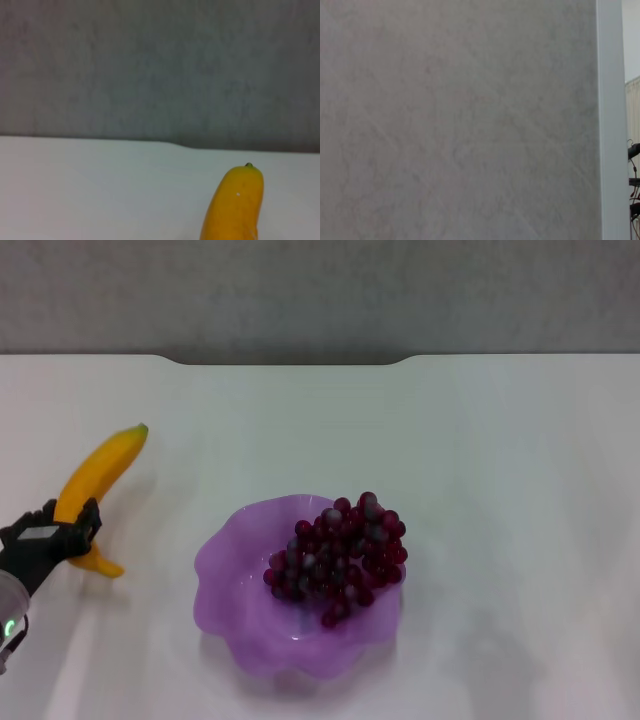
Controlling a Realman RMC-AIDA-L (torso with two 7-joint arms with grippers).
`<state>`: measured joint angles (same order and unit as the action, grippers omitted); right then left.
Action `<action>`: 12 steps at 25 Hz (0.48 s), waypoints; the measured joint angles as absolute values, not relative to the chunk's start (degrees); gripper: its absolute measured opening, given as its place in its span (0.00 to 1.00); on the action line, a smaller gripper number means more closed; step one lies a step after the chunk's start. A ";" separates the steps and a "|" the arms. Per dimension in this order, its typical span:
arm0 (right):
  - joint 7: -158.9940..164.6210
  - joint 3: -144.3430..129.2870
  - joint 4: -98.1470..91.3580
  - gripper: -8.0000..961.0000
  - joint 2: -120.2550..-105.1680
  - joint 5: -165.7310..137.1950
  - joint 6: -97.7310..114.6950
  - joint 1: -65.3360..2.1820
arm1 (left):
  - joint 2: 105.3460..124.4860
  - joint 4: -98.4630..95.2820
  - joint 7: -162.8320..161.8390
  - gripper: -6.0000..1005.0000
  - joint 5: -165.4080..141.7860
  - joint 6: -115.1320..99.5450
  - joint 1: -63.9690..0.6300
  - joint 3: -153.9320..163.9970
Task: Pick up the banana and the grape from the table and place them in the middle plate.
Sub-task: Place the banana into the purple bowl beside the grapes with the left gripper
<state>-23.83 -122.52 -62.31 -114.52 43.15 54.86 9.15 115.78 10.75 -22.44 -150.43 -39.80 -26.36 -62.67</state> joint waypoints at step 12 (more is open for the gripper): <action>-21.86 -122.53 -61.15 0.01 -114.36 43.07 54.84 8.72 | 108.57 50.19 -23.27 0.52 -162.53 -32.43 -7.28 -63.43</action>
<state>-21.86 -122.53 -61.15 -114.36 43.07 54.84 8.72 108.57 50.19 -23.27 -162.53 -32.43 -7.28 -63.43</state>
